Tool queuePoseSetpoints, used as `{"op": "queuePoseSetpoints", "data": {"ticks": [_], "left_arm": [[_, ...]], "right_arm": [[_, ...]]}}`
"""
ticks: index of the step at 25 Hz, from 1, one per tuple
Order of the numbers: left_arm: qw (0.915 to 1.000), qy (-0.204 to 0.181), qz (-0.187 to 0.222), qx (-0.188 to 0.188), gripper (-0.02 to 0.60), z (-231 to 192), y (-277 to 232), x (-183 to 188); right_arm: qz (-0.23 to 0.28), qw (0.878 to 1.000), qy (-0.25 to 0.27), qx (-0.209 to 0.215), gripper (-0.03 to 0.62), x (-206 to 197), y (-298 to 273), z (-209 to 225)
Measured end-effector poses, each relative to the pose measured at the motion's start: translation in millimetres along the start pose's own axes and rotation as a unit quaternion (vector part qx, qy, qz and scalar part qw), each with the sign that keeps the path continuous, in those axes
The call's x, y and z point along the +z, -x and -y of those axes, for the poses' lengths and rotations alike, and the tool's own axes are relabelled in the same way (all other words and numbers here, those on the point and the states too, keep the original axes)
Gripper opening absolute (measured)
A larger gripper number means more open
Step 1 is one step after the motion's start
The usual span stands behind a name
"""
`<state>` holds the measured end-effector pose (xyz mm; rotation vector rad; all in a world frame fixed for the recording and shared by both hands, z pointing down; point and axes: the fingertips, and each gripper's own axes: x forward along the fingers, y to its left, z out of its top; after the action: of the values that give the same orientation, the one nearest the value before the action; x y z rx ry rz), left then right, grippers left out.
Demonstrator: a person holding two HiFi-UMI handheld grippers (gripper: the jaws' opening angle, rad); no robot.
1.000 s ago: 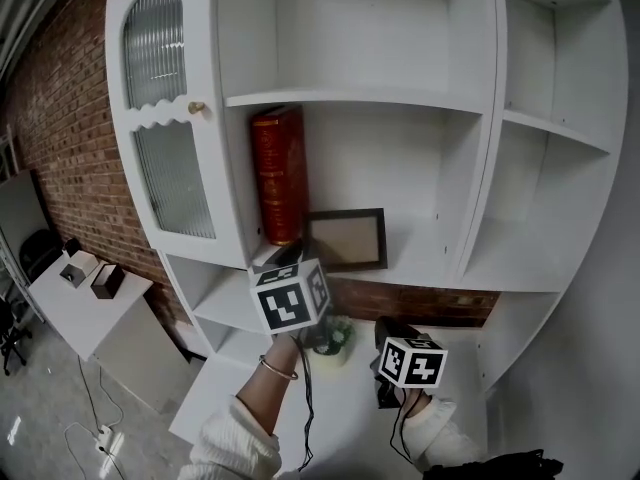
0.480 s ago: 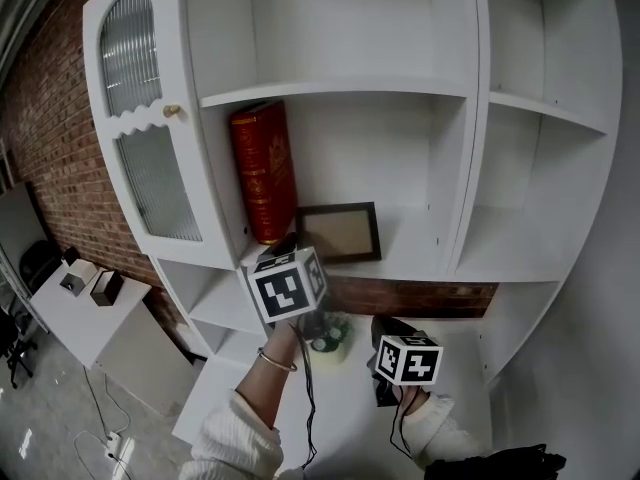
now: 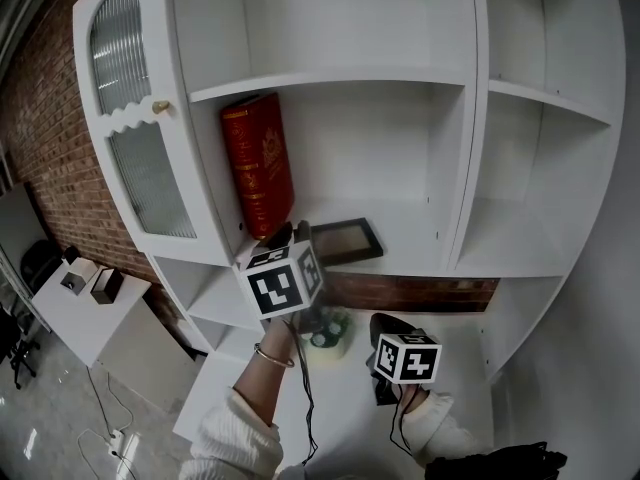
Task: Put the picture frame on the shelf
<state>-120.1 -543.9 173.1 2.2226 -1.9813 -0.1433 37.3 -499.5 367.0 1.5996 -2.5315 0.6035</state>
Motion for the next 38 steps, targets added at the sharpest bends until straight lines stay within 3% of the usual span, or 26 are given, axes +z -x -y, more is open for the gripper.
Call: {"op": "queuePoseSetpoints", "data": {"ticks": [14,24,38], "left_arm": [[0.9999,0.008,0.014,0.004,0.087,-10.4,22.3,-1.9],[0.9991,0.033,0.018,-0.019,0.087,-17.1,60.9,-22.6],[0.9986,0.030,-0.013,-0.041,0.087,-24.7,105.9,-94.2]], "right_arm": [[-0.004,1.000,0.014,0.006,0.025,-2.4,2.3,-13.2],[0.002,1.000,0.016,0.005,0.025,-13.2,12.6,-34.4],[0.015,1.000,0.007,-0.015,0.025,-53.9,36.7,-54.3]]}}
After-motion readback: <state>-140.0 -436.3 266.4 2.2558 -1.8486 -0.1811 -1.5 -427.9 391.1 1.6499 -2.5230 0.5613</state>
